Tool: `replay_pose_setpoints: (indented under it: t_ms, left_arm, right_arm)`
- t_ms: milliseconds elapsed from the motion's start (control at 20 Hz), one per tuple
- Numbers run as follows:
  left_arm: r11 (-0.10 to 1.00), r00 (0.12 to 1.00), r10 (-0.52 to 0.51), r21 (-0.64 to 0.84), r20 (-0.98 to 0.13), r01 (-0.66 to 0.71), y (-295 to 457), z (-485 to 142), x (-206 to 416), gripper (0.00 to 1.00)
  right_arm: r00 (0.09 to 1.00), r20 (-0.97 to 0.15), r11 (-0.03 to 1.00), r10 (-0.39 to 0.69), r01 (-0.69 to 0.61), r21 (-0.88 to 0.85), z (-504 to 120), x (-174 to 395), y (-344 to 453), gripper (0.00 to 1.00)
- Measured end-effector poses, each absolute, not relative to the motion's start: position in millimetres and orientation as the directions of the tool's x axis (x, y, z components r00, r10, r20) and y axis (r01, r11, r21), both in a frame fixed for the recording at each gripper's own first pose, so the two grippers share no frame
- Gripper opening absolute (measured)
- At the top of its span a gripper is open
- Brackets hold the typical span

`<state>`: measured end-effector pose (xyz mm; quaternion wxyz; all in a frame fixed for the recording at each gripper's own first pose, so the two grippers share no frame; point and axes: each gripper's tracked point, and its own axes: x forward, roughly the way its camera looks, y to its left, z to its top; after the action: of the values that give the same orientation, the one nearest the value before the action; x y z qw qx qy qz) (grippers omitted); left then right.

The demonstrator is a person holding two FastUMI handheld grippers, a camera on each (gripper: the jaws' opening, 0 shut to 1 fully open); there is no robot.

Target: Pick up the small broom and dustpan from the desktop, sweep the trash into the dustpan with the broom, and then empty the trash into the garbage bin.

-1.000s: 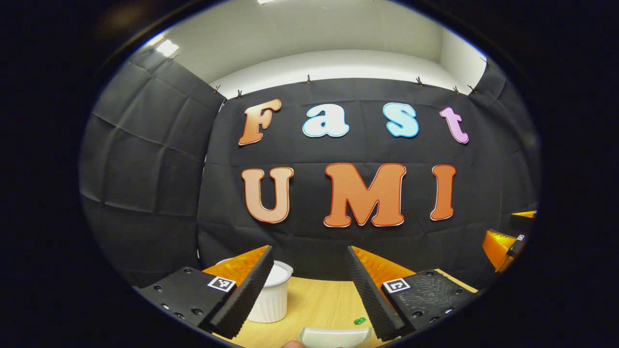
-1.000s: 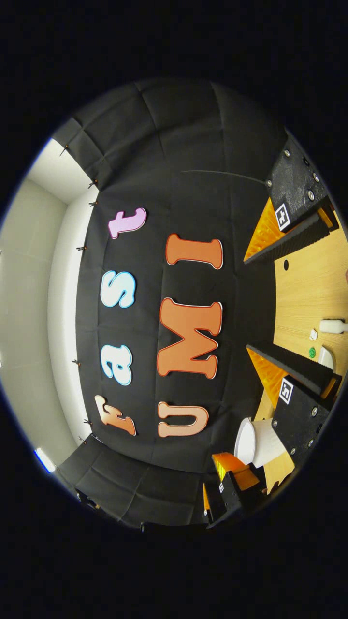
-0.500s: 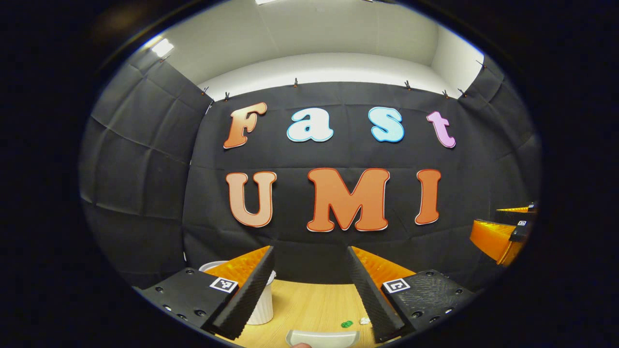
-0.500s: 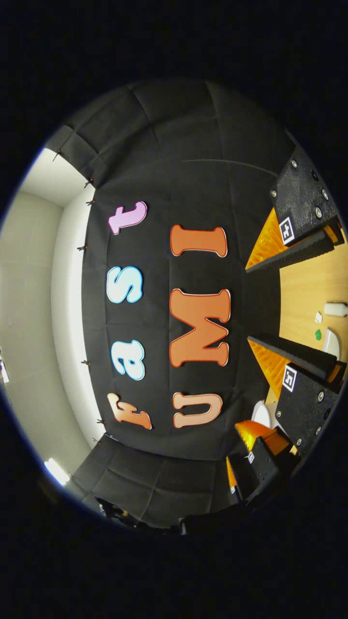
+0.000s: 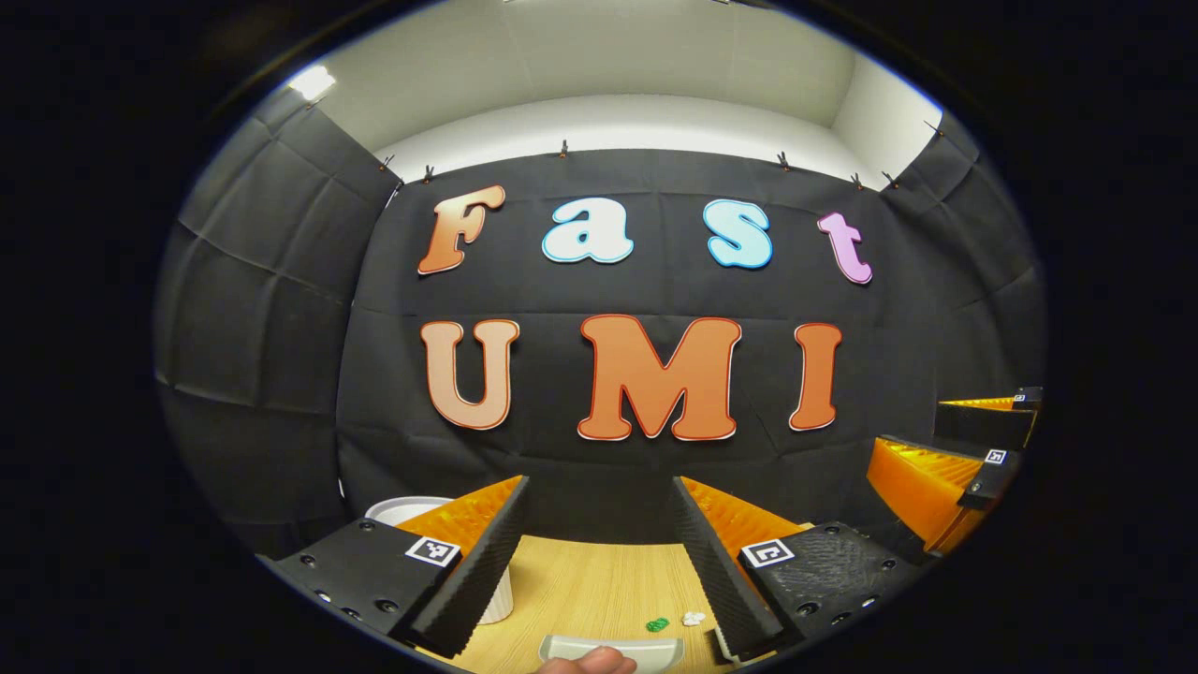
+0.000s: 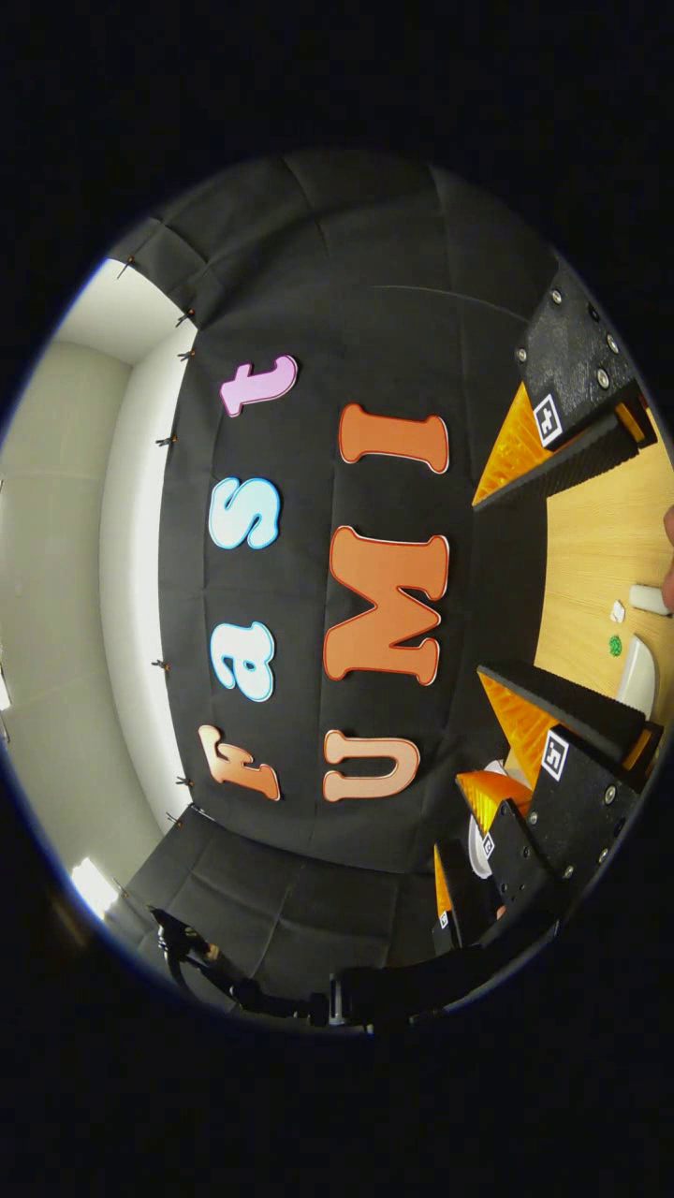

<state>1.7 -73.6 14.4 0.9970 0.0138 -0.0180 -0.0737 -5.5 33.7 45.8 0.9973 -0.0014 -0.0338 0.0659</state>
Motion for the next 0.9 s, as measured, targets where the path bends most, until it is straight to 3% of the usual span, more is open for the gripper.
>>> replay_pose_setpoints:
  t_ms: [600, 900]
  left_arm:
    - [0.985, 0.985, -0.170, 0.030, -0.002, 0.170, -80, -1, 6, 0.94]
    - [0.986, 0.986, -0.168, 0.023, -0.006, 0.168, -81, -2, 8, 0.93]
  right_arm:
    - [0.998, 0.001, 0.997, -0.057, 0.056, 0.057, 19, 9, -13, 0.93]
    - [0.999, -0.012, 0.997, -0.053, 0.053, 0.053, 11, 10, -10, 0.94]
